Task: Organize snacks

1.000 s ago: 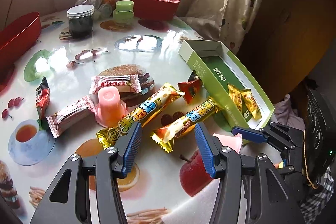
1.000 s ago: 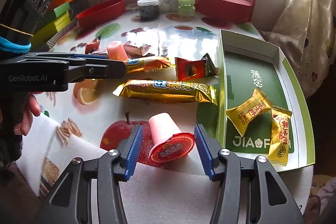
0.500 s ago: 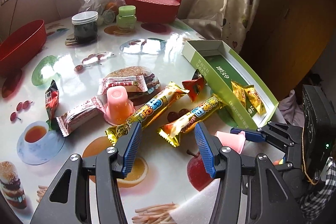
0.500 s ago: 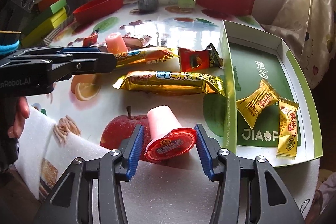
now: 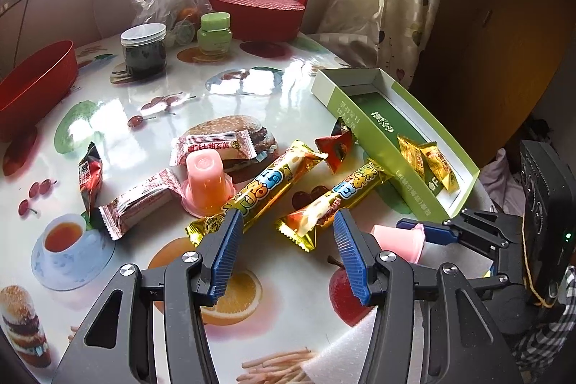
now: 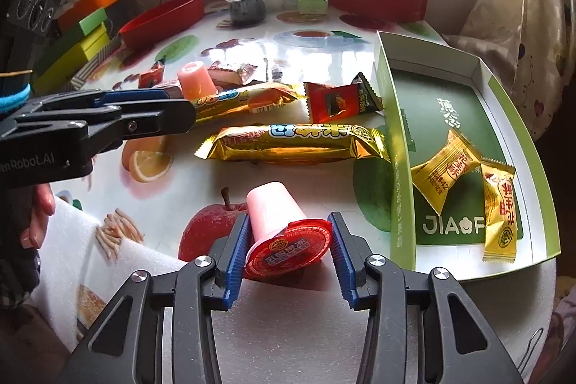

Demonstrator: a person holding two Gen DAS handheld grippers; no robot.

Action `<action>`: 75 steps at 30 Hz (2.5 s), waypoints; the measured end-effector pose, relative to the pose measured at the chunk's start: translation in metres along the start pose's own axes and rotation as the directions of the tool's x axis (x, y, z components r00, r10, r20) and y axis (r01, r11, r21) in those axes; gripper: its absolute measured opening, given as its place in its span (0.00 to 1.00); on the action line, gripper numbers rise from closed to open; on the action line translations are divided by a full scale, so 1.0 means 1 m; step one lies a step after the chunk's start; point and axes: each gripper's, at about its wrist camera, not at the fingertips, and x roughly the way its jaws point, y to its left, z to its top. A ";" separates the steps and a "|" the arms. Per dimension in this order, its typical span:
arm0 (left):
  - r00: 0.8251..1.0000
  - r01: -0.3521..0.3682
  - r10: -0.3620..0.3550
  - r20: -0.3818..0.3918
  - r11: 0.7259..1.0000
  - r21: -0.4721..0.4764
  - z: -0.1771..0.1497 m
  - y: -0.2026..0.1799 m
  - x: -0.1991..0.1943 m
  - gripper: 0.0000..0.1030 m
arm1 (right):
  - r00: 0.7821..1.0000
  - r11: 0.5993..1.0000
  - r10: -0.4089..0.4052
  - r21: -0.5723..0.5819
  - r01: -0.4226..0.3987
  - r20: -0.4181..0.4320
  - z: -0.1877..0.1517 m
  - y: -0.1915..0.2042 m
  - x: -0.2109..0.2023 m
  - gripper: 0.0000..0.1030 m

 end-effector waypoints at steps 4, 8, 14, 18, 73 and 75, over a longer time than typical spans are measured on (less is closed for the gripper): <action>1.000 0.014 -0.014 -0.005 1.000 0.020 0.002 -0.001 0.005 0.52 | 1.000 1.000 0.008 0.027 -0.008 0.004 -0.001 -0.003 -0.002 0.41; 0.999 0.041 -0.040 -0.016 0.997 0.064 0.005 -0.007 0.011 0.52 | 1.000 0.997 0.024 0.072 -0.025 0.017 -0.005 -0.009 -0.007 0.40; 0.995 0.100 -0.097 -0.028 0.987 0.124 0.012 -0.019 0.020 0.52 | 0.998 0.993 0.042 0.111 -0.047 0.044 -0.009 -0.014 -0.017 0.40; 0.994 0.103 -0.096 -0.046 0.981 0.165 0.018 -0.025 0.032 0.52 | 0.997 0.992 0.040 0.118 -0.047 0.066 -0.009 -0.014 -0.024 0.40; 0.998 0.027 -0.005 -0.070 0.952 0.306 0.017 -0.054 0.044 0.23 | 0.985 0.969 0.024 0.237 -0.065 0.172 -0.021 -0.036 -0.051 0.40; 0.998 0.025 -0.007 -0.062 0.954 0.298 0.017 -0.053 0.038 0.23 | 0.984 0.970 0.024 0.234 -0.066 0.177 -0.020 -0.034 -0.053 0.40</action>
